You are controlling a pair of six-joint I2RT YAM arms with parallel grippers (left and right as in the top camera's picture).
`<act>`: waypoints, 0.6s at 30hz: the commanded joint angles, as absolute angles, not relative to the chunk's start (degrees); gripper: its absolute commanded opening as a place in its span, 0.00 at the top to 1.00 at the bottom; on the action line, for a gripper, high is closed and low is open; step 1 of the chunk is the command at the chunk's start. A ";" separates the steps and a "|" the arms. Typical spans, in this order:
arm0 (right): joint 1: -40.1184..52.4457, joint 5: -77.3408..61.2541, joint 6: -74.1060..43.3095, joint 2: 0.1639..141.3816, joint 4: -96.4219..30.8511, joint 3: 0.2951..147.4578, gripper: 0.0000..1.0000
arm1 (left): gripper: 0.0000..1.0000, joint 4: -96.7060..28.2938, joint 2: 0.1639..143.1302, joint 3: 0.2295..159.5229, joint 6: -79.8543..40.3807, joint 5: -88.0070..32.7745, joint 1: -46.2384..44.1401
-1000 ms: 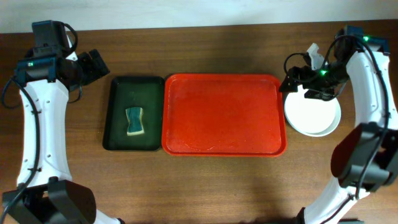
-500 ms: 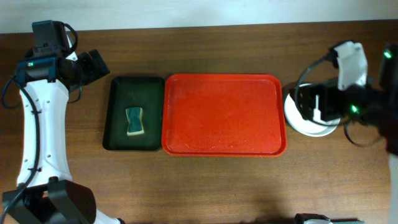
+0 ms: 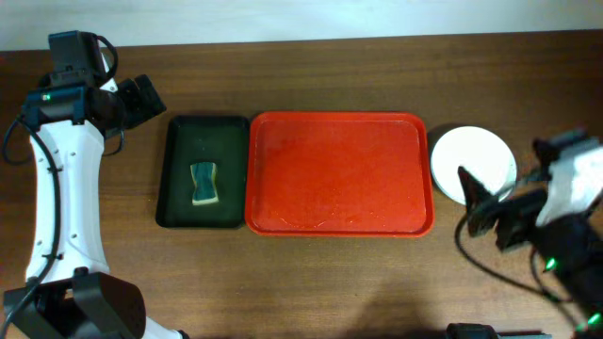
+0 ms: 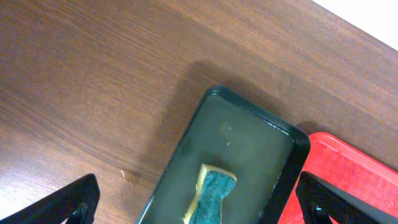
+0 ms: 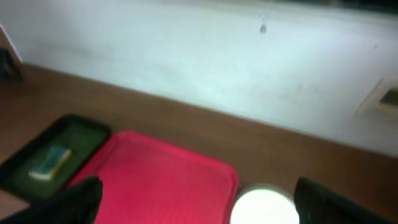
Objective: Clean dirty plates on tray and stack at the side
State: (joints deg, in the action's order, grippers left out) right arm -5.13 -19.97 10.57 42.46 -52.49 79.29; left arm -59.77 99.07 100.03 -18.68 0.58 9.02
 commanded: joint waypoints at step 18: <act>1.04 -14.22 1.41 0.21 7.94 9.13 0.01 | 0.00 -59.70 99.35 99.92 -19.25 0.19 9.02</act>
State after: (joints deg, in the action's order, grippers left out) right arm -1.37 -19.03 2.74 0.80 7.38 12.29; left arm -59.77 99.07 100.03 -18.70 0.58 9.02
